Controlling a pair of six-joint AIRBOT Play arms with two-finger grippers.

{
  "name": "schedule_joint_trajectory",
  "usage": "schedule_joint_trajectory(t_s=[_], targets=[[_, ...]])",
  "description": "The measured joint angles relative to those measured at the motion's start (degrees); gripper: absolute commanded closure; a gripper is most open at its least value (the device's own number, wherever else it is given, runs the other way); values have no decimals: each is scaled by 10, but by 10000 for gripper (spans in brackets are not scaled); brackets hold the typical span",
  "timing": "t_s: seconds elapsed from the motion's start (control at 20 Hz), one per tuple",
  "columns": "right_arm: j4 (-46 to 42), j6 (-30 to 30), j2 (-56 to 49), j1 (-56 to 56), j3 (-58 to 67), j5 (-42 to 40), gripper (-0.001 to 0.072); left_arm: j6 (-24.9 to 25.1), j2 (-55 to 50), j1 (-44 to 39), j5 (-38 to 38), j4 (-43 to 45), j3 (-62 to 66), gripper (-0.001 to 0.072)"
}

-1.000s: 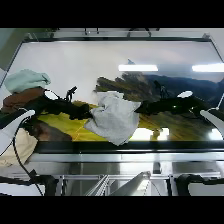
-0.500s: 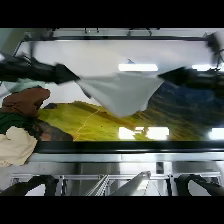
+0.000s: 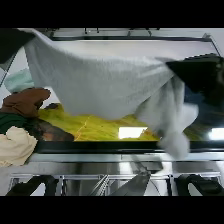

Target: Fold the shirts.

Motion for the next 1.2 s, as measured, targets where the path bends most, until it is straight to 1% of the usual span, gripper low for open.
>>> schedule_joint_trajectory(t_s=[0.05, 0.1, 0.15, 0.2, 0.25, 0.35, 0.45, 0.55, 0.65, 0.8, 0.9, 1.05, 1.2], targets=[[-20, 0, -21, 16, 0, -13, 694, 0, -12, -3, -2, 3, -21, 691], [-41, 0, -51, 29, 0, -24, 666, 0, -30, -6, -1, 5, -44, 688], [-56, 5, -84, 37, 0, -32, 443, 2, -52, -8, -3, 7, -66, 452], [-67, 6, -120, 42, 0, -41, 217, 7, -74, -8, -3, 10, -85, 143], [-74, 7, -159, 44, 0, -49, 196, 13, -102, -4, -3, 11, -104, -12], [-88, 16, -229, 36, 0, -57, 197, 20, -155, 14, -7, 12, -125, -13], [-94, 33, -271, 8, 1, -43, 200, 23, -206, 46, -33, 14, -129, -12], [-105, 60, -290, -39, 0, 13, 221, 21, -247, 82, -81, 14, -135, -11], [-132, 94, -296, -84, -21, 83, 221, 12, -266, 110, -125, 14, -166, -11], [-156, 128, -274, -121, -117, 144, 220, 0, -256, 120, -149, 15, -263, -11], [-162, 137, -249, -117, -205, 146, 218, -5, -232, 107, -131, 35, -342, -11], [-163, 147, -225, -71, -323, 101, 219, -20, -198, 81, -68, 71, -439, -11], [-141, 148, -231, 4, -374, 41, 219, -31, -183, 62, -2, 88, -492, -11]])
